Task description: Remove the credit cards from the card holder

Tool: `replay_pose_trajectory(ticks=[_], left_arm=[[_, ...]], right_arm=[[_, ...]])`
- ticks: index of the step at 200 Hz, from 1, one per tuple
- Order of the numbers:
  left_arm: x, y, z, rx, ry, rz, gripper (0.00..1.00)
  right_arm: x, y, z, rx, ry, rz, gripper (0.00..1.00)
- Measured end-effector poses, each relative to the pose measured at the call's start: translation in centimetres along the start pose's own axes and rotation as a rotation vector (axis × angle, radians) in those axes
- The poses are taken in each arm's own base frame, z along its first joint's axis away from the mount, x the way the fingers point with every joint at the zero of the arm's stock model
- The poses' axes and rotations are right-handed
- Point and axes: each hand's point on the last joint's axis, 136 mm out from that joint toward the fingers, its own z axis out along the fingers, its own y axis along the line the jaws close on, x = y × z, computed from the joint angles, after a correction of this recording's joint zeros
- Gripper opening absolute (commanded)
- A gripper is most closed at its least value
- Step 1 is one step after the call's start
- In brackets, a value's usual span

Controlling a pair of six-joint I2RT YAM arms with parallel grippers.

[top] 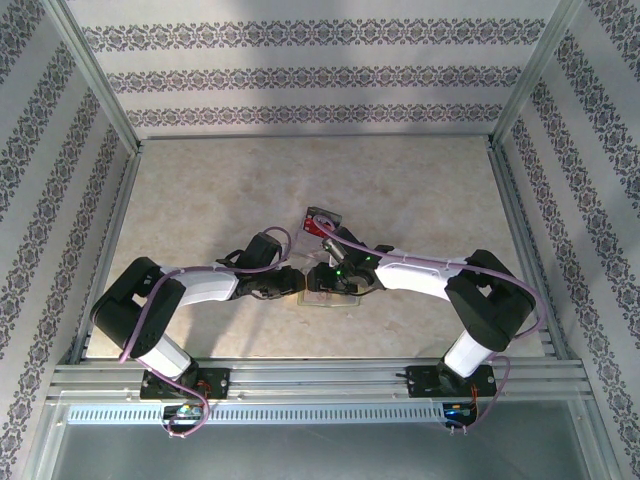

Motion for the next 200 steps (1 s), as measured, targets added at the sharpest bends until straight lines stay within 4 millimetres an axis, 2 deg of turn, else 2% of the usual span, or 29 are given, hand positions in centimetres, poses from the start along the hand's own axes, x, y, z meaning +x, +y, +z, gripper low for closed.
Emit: replay_pose_trajectory(ticks=[50,76,104,137,157,200], left_arm=[[-0.4,-0.2,-1.2,-0.008,-0.046,0.011,0.35],[-1.1,-1.3,-2.5,0.015,-0.091,0.03,0.31],[-1.2,-2.1,-3.1,0.042,-0.102,0.052,0.23],[-0.7,-1.9,-2.1,0.049,-0.049,0.05,0.17],[-0.6,-1.7,-1.4,0.042,-0.026,0.044,0.14],[-0.5,-1.7,-0.8,0.055,-0.007,0.045,0.12]], right_arm=[[0.1,-0.4,-0.3,0.001,-0.004,0.004,0.48],[0.0,-0.7,-1.5,-0.013,-0.028,0.006,0.48],[-0.5,-1.0,-2.7,-0.043,-0.058,0.01,0.34],[-0.2,-1.8,-2.5,-0.061,-0.048,0.032,0.13],[0.0,-1.8,-2.2,-0.073,-0.037,0.038,0.08],[0.3,-2.4,-1.4,-0.06,-0.018,0.048,0.05]])
